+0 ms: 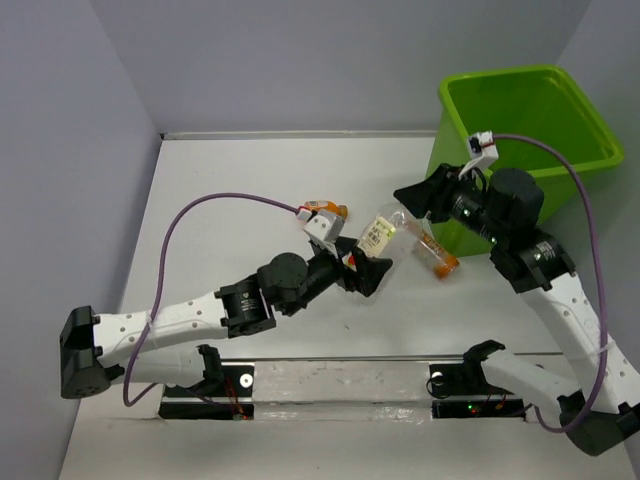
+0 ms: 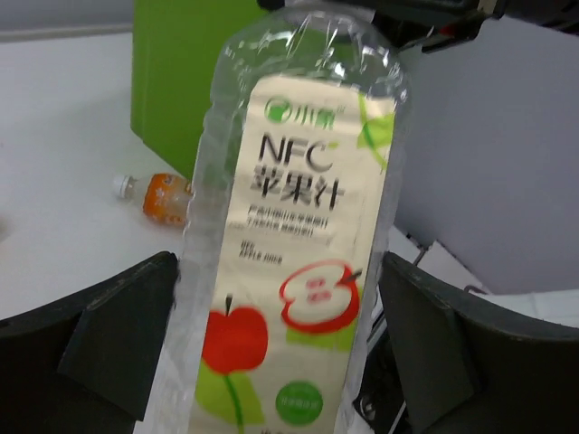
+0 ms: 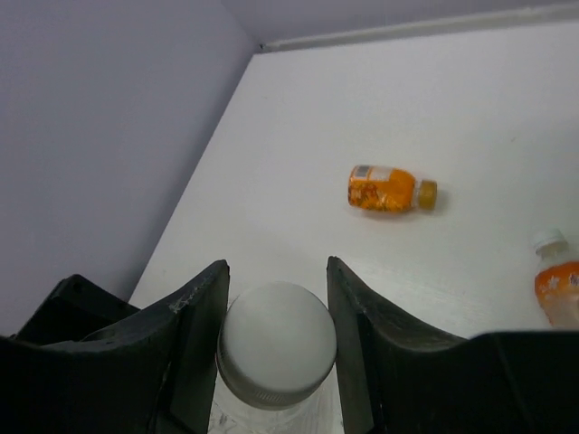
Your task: Put the plastic bottles in the bin
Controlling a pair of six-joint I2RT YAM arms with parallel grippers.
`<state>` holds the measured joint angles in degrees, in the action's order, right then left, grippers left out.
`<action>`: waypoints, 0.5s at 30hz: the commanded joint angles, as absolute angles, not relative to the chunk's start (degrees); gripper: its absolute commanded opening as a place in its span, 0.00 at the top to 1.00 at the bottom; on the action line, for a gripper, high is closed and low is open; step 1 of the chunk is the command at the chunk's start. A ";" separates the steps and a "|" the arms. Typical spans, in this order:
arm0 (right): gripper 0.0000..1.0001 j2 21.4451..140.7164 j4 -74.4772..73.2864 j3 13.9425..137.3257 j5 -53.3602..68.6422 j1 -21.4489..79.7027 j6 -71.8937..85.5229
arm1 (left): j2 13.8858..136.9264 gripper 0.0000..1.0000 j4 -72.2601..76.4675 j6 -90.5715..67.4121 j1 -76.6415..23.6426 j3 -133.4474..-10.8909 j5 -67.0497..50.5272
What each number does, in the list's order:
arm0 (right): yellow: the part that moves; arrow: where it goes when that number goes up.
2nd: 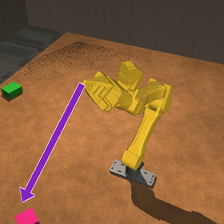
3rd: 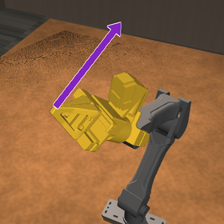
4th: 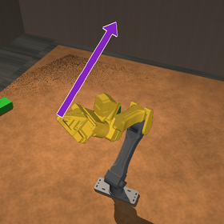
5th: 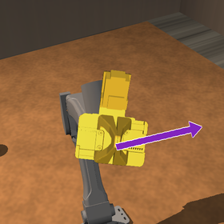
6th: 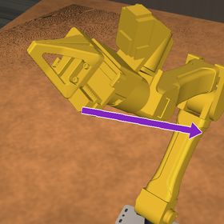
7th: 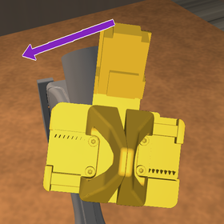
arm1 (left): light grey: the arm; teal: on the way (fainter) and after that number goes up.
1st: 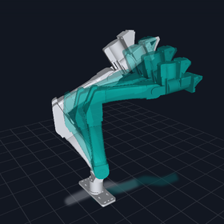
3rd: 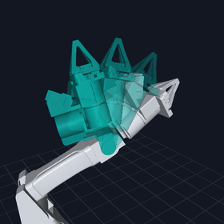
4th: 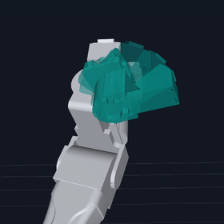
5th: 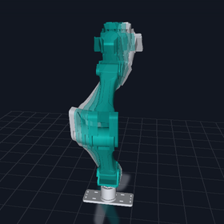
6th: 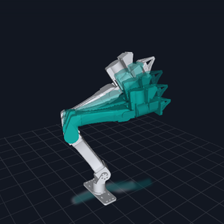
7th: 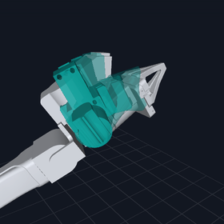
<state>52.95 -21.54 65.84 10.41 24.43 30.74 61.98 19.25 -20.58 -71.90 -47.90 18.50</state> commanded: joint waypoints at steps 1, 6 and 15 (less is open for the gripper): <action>1.00 57.73 -17.92 87.58 -3.15 23.47 21.83 | 55.13 0.01 10.57 -25.30 -71.63 -47.90 24.34; 1.00 67.31 -22.41 110.09 -19.62 23.47 11.71 | 50.46 0.01 6.34 -28.82 -71.54 -44.83 25.31; 1.00 75.76 -6.01 116.03 -45.60 19.35 -25.12 | 44.04 0.01 -1.83 -35.06 -71.54 -39.03 27.59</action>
<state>74.59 -17.41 121.73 -30.89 21.76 -5.19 47.81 2.17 -31.66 -71.53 -40.40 24.43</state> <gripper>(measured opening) 0.506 0.993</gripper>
